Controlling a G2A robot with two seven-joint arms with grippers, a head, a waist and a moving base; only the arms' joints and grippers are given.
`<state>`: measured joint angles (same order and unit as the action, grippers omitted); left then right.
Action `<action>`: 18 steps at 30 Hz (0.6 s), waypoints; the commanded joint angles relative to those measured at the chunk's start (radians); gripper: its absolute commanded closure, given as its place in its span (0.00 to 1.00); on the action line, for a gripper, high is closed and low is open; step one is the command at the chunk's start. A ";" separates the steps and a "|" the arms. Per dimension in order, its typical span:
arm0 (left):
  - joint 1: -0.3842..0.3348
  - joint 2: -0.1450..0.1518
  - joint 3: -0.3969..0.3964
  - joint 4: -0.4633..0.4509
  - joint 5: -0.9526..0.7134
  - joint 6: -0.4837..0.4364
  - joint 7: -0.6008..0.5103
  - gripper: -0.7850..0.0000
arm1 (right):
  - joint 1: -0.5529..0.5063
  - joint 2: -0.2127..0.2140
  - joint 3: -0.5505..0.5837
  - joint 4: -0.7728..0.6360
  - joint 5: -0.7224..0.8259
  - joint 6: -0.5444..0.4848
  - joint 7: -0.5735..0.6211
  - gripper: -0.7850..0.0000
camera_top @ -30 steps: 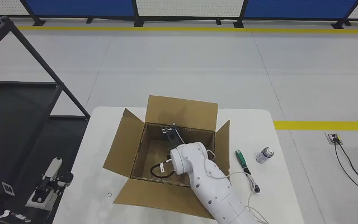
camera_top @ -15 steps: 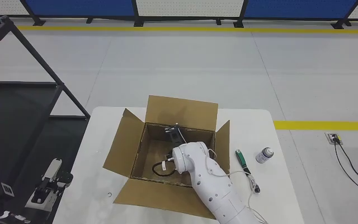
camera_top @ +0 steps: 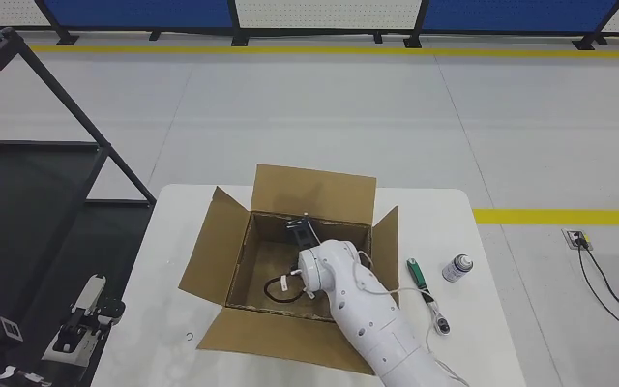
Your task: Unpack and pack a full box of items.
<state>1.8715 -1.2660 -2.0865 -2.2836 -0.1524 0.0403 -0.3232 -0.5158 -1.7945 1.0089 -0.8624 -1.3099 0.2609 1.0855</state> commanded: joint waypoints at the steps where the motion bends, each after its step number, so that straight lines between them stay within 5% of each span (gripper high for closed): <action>1: -0.001 0.000 0.001 0.000 0.001 -0.001 0.001 0.00 | 0.002 -0.001 -0.001 0.006 0.000 0.002 -0.003 1.00; 9: -0.004 0.000 0.005 0.001 0.005 0.002 -0.002 0.00 | -0.024 0.002 0.004 -0.064 -0.027 0.019 -0.011 1.00; 18: -0.025 0.001 0.028 0.002 0.021 0.012 -0.013 0.00 | -0.205 0.039 0.043 -0.449 -0.148 -0.015 0.044 1.00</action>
<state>1.8493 -1.2649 -2.0625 -2.2820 -0.1344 0.0508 -0.3345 -0.6928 -1.7604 1.0461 -1.2409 -1.4411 0.2547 1.1215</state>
